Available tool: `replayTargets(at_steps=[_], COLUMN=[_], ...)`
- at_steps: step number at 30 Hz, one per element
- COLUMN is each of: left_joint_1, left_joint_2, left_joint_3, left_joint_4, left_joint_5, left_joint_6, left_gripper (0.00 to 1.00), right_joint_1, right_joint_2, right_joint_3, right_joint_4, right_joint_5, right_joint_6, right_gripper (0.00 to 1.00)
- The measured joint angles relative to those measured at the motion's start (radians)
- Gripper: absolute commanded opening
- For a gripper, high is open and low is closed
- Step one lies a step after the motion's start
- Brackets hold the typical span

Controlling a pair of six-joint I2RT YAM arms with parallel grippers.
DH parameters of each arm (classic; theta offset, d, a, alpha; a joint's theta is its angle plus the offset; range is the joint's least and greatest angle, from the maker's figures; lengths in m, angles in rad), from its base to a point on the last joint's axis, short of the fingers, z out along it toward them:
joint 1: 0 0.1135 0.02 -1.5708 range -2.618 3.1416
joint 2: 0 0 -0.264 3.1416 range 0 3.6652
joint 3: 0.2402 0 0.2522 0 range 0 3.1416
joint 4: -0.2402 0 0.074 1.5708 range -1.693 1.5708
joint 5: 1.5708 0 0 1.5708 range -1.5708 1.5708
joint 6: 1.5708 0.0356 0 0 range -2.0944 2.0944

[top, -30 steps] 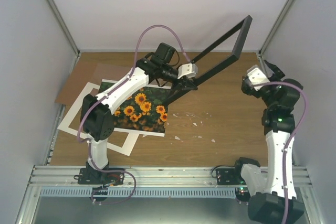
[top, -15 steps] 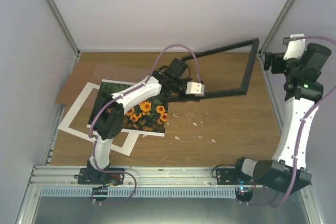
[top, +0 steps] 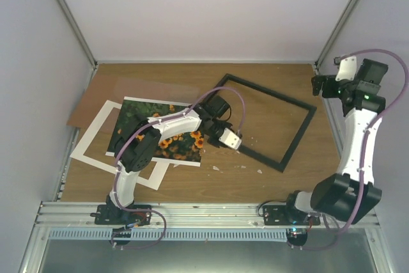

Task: Put the photo into the frame
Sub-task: Turn over the photo frame at the center of the board.

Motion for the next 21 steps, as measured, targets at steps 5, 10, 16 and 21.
replayTargets(at_steps=[5,10,16,21], left_joint_1=[-0.028,-0.039,-0.032,-0.006], left_joint_2=[0.000,0.000,-0.004,-0.001], left_joint_3=[-0.106,-0.128,-0.182,-0.082], left_joint_4=[-0.016,-0.021,0.074,0.138], left_joint_5=[-0.027,-0.040,-0.053,-0.076], left_joint_6=[0.175,0.313,0.451,0.412], left_gripper=[0.00,0.04,0.69,0.86], right_joint_1=[-0.003,-0.041,-0.111,-0.132], right_joint_2=[0.074,0.154,0.315,0.419], right_joint_3=[-0.041,-0.052,-0.046,-0.046], right_joint_4=[-0.037,-0.085,-0.144,-0.178], right_joint_5=[-0.070,-0.153,-0.259,-0.294], right_joint_6=[-0.063,-0.141,-0.207,-0.254], right_gripper=[1.00,1.00,1.00,1.00])
